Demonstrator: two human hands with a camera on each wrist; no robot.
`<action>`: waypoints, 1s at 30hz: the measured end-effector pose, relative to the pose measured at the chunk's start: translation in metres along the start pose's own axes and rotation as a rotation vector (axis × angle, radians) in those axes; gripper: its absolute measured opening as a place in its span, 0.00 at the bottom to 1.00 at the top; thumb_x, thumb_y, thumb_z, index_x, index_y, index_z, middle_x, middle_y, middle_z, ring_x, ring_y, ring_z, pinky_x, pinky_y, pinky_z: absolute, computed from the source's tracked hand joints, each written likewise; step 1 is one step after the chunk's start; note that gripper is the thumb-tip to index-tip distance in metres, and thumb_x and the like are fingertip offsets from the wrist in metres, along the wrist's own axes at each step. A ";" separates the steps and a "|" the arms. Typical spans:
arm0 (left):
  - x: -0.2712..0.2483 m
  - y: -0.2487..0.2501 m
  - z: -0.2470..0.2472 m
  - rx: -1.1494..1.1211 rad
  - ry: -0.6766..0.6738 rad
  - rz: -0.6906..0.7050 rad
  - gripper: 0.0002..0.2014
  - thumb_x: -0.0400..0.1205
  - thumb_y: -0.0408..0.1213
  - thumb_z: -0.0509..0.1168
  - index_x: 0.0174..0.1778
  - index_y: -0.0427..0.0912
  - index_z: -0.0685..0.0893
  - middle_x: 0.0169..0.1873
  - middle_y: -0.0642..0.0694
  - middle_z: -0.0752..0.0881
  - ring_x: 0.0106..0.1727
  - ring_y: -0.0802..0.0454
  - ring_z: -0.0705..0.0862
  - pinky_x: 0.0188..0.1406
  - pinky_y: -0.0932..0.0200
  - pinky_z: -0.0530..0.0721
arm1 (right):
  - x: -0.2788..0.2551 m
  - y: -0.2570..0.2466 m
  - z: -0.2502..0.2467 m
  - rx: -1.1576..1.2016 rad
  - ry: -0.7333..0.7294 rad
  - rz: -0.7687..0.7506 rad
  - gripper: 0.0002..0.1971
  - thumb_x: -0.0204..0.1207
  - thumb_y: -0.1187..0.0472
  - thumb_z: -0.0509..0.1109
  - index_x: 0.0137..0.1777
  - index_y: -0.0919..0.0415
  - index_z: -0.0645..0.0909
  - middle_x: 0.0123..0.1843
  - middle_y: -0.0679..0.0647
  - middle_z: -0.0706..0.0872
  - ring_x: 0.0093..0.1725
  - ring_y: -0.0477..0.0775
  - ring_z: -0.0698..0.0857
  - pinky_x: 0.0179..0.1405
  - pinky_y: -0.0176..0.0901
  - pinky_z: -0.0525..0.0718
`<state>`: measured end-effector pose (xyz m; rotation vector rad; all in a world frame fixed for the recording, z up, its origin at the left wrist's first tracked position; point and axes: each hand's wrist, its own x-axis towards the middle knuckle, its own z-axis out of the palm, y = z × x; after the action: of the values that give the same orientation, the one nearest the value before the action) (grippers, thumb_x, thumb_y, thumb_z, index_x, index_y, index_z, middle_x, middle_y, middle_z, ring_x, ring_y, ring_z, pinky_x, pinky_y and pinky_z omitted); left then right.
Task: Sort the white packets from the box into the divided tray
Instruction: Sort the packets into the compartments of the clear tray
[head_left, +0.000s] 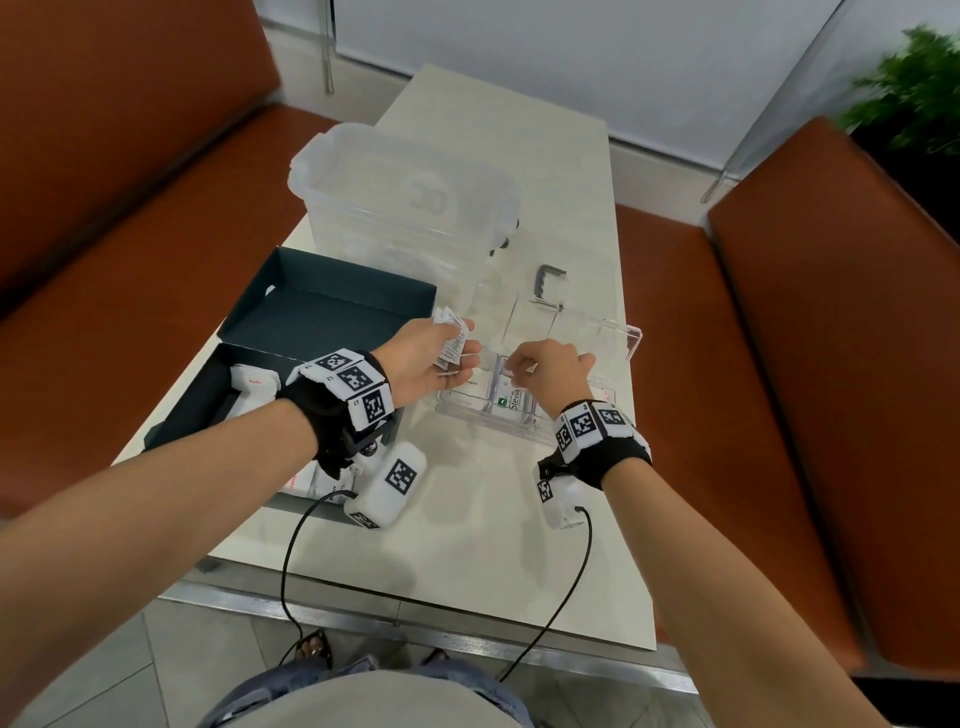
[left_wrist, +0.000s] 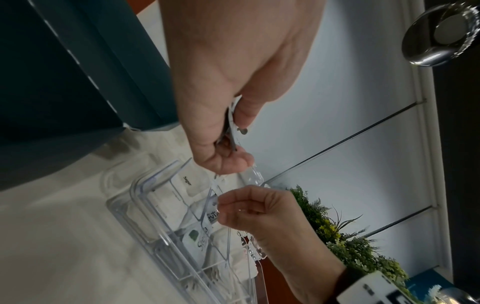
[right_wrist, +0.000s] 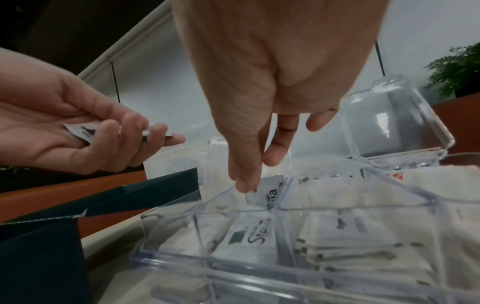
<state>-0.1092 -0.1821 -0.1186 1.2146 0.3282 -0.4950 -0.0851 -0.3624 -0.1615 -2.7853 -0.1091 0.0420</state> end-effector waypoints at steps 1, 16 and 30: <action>0.000 0.000 0.000 -0.004 -0.001 -0.003 0.11 0.90 0.33 0.52 0.63 0.38 0.77 0.46 0.40 0.82 0.40 0.50 0.82 0.39 0.59 0.82 | -0.001 0.001 0.000 -0.023 -0.003 -0.005 0.09 0.73 0.66 0.72 0.45 0.50 0.87 0.44 0.45 0.90 0.49 0.50 0.84 0.47 0.48 0.57; -0.002 0.003 0.008 -0.226 -0.061 -0.115 0.18 0.89 0.44 0.50 0.59 0.35 0.80 0.42 0.40 0.84 0.36 0.51 0.82 0.31 0.61 0.85 | -0.007 -0.006 0.002 -0.330 -0.171 -0.017 0.10 0.76 0.62 0.69 0.54 0.49 0.85 0.52 0.47 0.89 0.59 0.55 0.82 0.61 0.56 0.62; -0.006 -0.007 0.030 0.169 -0.128 -0.009 0.20 0.83 0.20 0.53 0.68 0.39 0.76 0.43 0.42 0.79 0.36 0.54 0.75 0.37 0.60 0.74 | -0.026 -0.030 -0.036 0.836 0.042 0.164 0.11 0.76 0.68 0.72 0.58 0.65 0.85 0.37 0.57 0.88 0.35 0.52 0.86 0.39 0.43 0.89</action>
<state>-0.1183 -0.2109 -0.1118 1.3389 0.1852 -0.6147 -0.1116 -0.3493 -0.1171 -1.9519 0.1249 0.0549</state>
